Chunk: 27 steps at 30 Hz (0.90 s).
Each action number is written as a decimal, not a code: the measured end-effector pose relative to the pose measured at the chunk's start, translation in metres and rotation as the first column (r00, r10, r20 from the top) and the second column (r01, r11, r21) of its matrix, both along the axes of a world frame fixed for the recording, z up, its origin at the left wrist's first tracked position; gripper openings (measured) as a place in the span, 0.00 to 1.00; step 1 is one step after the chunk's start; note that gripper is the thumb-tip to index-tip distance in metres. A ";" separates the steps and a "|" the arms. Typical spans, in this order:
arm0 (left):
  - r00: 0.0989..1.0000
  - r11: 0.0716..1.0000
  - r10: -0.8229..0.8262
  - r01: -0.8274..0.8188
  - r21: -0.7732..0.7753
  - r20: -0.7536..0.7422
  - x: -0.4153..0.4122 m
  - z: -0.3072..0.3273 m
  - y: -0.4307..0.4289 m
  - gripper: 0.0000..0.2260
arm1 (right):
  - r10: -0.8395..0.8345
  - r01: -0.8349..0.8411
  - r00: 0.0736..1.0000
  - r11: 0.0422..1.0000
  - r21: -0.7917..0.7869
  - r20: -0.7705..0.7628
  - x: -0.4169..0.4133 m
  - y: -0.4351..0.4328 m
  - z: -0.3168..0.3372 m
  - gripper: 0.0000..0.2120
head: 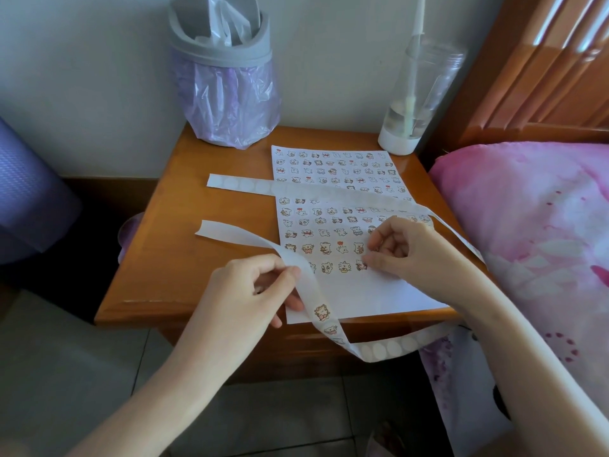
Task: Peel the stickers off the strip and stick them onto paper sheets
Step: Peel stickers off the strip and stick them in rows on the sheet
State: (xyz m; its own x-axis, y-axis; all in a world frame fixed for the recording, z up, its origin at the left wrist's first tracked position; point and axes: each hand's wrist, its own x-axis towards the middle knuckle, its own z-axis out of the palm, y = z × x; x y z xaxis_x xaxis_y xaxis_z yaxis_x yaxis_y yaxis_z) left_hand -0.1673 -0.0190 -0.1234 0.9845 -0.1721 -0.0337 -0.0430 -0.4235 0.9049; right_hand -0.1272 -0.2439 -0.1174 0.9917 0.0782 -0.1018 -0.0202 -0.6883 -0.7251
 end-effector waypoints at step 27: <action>0.991 0.969 -0.031 -0.002 -0.246 -0.131 -0.001 0.011 -0.001 0.09 | 0.217 -0.229 0.972 0.961 0.152 0.091 -0.042 0.044 0.030 0.06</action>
